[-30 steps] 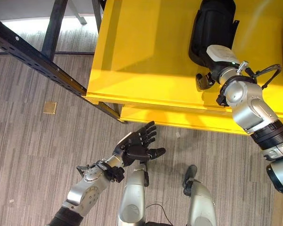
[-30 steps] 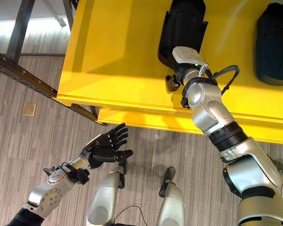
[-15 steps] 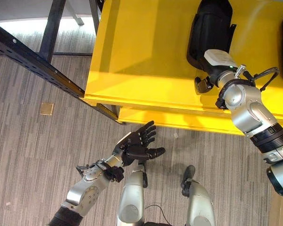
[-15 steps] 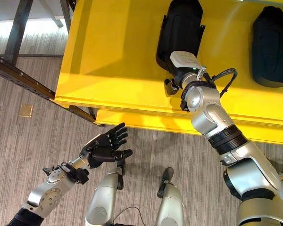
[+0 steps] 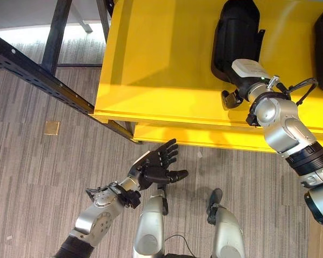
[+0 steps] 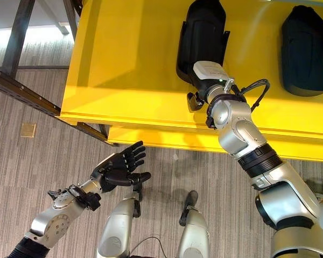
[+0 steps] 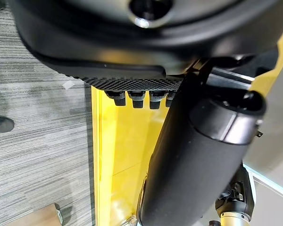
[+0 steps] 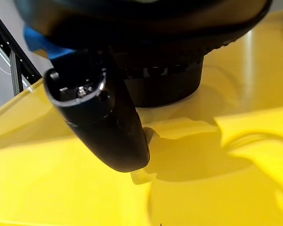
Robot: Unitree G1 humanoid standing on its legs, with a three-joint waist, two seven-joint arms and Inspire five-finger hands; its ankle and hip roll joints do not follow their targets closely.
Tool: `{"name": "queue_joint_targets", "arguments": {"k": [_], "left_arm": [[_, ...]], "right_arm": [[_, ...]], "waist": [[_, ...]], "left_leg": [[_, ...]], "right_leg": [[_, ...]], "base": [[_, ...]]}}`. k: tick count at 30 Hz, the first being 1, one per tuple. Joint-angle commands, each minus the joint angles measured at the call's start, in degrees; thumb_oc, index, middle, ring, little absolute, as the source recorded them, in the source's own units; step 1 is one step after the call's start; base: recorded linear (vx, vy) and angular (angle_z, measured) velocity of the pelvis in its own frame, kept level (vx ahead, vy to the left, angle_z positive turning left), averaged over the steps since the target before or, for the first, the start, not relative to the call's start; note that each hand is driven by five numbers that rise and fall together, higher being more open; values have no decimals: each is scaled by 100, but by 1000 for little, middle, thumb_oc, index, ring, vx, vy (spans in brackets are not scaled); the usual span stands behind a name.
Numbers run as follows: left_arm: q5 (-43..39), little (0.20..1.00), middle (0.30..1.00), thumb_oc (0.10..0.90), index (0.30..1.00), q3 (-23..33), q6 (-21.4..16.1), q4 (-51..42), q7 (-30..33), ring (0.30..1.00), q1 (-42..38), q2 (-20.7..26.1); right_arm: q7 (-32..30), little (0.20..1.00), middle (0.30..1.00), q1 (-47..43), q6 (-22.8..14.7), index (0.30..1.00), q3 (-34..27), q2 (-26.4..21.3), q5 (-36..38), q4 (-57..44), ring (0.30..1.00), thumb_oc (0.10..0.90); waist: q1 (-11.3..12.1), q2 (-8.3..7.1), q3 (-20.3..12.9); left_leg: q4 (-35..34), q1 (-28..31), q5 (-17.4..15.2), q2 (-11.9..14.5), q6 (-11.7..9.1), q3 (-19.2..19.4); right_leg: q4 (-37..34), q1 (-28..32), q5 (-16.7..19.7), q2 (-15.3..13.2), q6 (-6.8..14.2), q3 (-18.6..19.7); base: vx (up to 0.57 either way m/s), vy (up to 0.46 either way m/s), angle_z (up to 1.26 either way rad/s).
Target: Move parts from the plastic box to the shelf.
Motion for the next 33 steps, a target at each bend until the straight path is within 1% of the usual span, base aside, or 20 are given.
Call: {"name": "queue_joint_targets", "arguments": {"k": [1,13,18,20,33], "left_arm": [[-16,1000,1000,900,1000,139,-305,-1021,-290,1000,91,8],[33,1000,1000,900,1000,192,-299,-1010,-373,1000,133,1],[41,1000,1000,900,1000,163,-229,-979,-409,1000,106,-32],[73,1000,1000,900,1000,154,-259,-952,-474,1000,109,-30],[58,1000,1000,900,1000,152,-218,-980,-417,1000,117,-35]], "right_arm": [[-42,1000,1000,-313,-88,1000,-360,-483,-412,-648,1000,900],[1,1000,1000,-221,-169,1000,-396,-450,-453,-721,1000,900],[62,1000,1000,-202,-141,1000,-381,-390,-530,-746,1000,900],[63,1000,1000,-170,-137,1000,-384,-393,-558,-773,1000,900],[20,1000,1000,-108,-120,1000,-434,-381,-599,-742,1000,900]], "waist": [[-41,-21,-180],[-51,-13,-212],[-59,-12,-223],[-71,-14,-224],[-89,-6,-224]], "left_leg": [[-48,489,-585,-100,16,-30],[-81,515,-554,-69,-7,-24],[-58,517,-561,-69,-4,-23],[-65,526,-559,-64,-6,-18],[-14,535,-592,-66,-4,-27]], "right_leg": [[593,241,-827,257,-229,-12],[628,248,-850,261,-234,-16],[668,237,-864,260,-245,-4],[654,246,-860,263,-245,3],[708,238,-878,247,-249,27]], "base": [[0,-16,-4],[0,-1,0],[0,0,0],[0,0,0],[0,0,0]]}}
